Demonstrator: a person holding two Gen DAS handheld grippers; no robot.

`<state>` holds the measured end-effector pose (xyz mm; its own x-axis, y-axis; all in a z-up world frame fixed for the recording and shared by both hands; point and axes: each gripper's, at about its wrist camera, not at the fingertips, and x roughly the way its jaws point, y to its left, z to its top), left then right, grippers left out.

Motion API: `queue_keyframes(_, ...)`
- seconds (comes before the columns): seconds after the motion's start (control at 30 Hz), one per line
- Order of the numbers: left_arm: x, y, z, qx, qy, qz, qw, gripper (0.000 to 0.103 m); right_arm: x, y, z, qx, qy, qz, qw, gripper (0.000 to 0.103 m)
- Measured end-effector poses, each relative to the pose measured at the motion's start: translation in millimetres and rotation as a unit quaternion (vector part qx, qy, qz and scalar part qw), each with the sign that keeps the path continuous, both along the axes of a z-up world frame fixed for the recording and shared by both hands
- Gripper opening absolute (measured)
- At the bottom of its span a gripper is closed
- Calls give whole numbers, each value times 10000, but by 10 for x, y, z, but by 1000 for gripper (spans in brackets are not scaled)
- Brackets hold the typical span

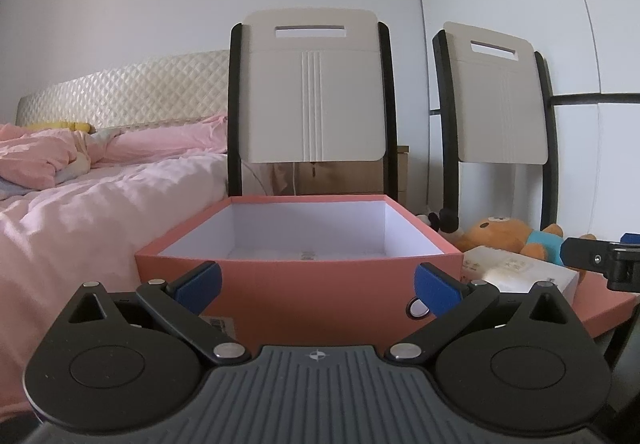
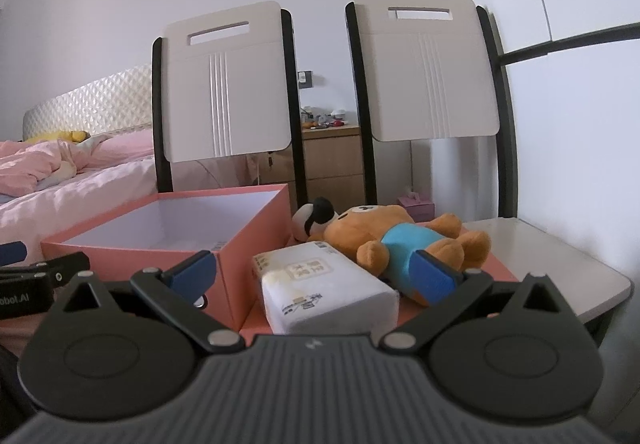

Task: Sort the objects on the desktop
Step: 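Move the left tool toward the white tissue pack beside the pink box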

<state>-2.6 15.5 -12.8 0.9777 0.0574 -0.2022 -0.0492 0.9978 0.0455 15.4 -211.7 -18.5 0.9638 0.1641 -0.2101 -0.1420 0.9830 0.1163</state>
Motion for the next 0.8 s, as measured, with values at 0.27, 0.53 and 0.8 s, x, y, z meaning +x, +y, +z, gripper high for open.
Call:
queue_keyframes(0.27, -5, -2, 0, 10, -19, -18, 10000, 103, -19, -13, -4, 3, -43, 68, 10000, 103)
queue_keyframes(0.53, -51, -62, 16, 76, -262, -152, 9995, 103, -29, -53, -14, 126, -154, -13, 9998, 103)
queue_keyframes(0.8, -34, -159, -54, 392, -283, -81, 9988, 103, -56, -54, -28, 48, -209, -30, 9998, 103)
